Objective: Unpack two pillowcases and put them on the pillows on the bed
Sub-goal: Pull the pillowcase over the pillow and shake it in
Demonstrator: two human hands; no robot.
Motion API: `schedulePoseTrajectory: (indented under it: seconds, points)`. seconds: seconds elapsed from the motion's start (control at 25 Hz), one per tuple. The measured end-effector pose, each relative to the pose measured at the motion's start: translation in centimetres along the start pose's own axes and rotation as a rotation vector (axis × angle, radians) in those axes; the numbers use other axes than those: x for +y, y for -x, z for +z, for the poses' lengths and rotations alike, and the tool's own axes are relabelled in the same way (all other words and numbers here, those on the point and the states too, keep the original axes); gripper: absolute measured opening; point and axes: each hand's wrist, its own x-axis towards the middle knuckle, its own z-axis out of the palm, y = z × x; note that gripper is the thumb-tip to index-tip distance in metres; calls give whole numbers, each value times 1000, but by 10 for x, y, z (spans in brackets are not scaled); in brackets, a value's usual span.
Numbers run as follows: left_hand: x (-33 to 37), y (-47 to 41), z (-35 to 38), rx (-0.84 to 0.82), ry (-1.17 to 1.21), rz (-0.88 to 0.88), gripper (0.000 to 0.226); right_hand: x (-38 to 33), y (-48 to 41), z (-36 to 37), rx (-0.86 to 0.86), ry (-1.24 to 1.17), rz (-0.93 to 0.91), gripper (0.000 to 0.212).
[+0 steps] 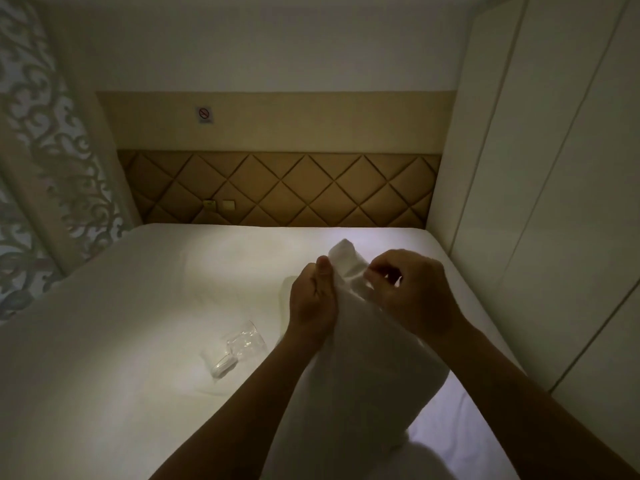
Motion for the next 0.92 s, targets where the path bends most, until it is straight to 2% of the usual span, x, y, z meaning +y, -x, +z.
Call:
schedulePoseTrajectory:
  seconds: [0.16, 0.28, 0.56, 0.64, 0.72, 0.8, 0.92]
  points:
    - [1, 3, 3, 89, 50, -19, 38, 3, 9, 5, -259, -74, 178, 28]
    - [-3, 9, 2, 118, 62, -77, 35, 3, 13, 8, -399, -72, 225, 37]
    - [-12, 17, 0, 160, 64, -36, 38, 8, 24, 17, -508, -94, 286, 29]
    - [-12, 18, 0, 146, 66, -47, 38, 4, 27, 20, -454, -83, 254, 22]
    - [-9, 18, -2, 135, 65, -39, 39, -2, 32, 26, -298, -89, 219, 17]
    - [-7, 15, -8, 113, 40, -16, 37, -3, 34, 30, -157, -113, 244, 16]
    - [-19, 17, -25, 45, -76, 57, 34, 0, 31, 33, -35, -141, 329, 16]
